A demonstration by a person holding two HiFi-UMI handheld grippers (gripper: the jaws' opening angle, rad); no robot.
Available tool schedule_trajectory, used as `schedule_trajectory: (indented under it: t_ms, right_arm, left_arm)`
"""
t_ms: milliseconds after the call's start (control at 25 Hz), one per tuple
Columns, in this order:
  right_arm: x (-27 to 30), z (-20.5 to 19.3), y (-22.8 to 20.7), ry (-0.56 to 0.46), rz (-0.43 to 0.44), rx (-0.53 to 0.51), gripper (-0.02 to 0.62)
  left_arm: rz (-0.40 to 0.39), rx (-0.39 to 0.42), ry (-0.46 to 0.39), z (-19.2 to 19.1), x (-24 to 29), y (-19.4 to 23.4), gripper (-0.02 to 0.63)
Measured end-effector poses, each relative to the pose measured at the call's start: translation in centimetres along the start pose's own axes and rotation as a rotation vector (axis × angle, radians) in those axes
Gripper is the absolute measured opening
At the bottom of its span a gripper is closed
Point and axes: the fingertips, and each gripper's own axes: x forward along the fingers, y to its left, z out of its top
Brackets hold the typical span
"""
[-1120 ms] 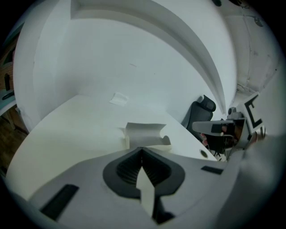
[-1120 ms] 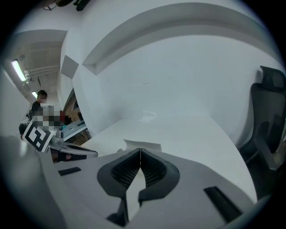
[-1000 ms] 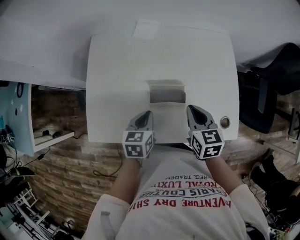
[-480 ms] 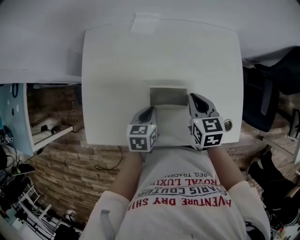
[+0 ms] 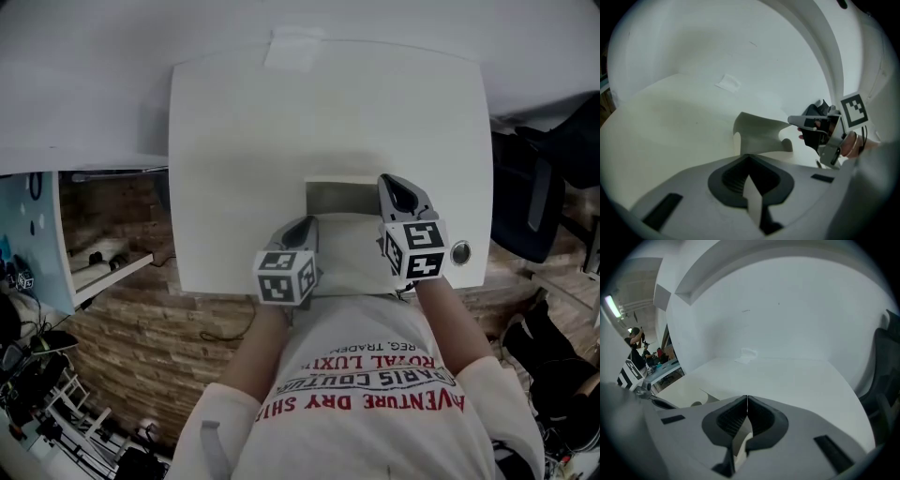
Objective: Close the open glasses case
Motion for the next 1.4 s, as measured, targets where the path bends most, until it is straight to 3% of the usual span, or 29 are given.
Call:
schedule_trajectory:
  t_ms: [800, 1160, 1400]
  right_arm:
    - [-2.9, -4.0, 2.4, 0.006, -0.018, 0.030, 0.012]
    - [-2.7, -6.5, 2.8, 0.042, -0.020, -0.006, 0.012]
    - [-2.1, -7.1, 2.9, 0.021, -0.028, -0.102, 0.012]
  left_arm:
    - [0.001, 0.046, -0.022, 0.1, -0.4, 0.2, 0.005]
    - [-0.008, 0.046, -0.032, 0.1, -0.3, 0.2, 0.005]
    - [-0.006, 0.037, -0.017, -0.2, -0.3, 0.2, 0.005]
